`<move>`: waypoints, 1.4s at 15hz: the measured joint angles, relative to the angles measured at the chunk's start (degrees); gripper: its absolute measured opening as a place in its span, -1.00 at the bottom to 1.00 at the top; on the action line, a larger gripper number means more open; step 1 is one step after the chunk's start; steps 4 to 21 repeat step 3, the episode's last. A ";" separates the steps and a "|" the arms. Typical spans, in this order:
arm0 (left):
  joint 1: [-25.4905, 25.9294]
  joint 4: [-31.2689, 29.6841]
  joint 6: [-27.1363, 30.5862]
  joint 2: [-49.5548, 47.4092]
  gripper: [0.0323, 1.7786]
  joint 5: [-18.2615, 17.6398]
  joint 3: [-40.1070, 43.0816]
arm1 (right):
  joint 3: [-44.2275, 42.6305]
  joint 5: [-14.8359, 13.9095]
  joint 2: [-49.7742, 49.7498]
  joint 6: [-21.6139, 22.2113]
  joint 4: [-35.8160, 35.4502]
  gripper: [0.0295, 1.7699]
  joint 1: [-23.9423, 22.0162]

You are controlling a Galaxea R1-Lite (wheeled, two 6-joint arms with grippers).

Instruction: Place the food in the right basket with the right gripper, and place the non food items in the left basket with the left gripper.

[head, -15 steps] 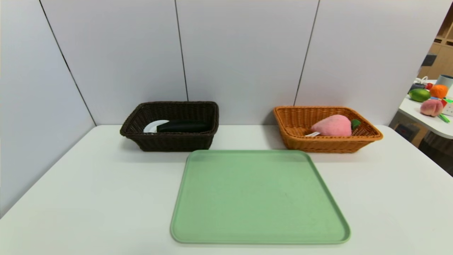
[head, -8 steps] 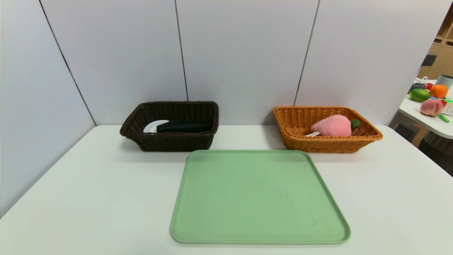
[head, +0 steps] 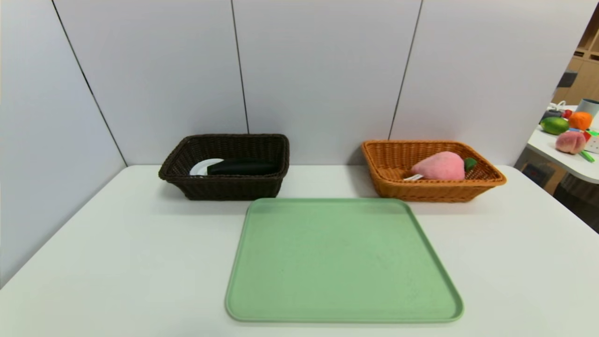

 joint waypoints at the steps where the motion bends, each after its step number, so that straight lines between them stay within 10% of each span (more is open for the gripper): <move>1: 0.00 0.00 0.00 0.00 0.90 0.00 0.00 | 0.00 0.05 0.00 0.10 -0.04 0.91 0.00; 21: 0.00 0.00 0.00 0.00 0.90 0.02 0.00 | 0.02 0.05 0.00 0.22 -0.09 0.91 0.00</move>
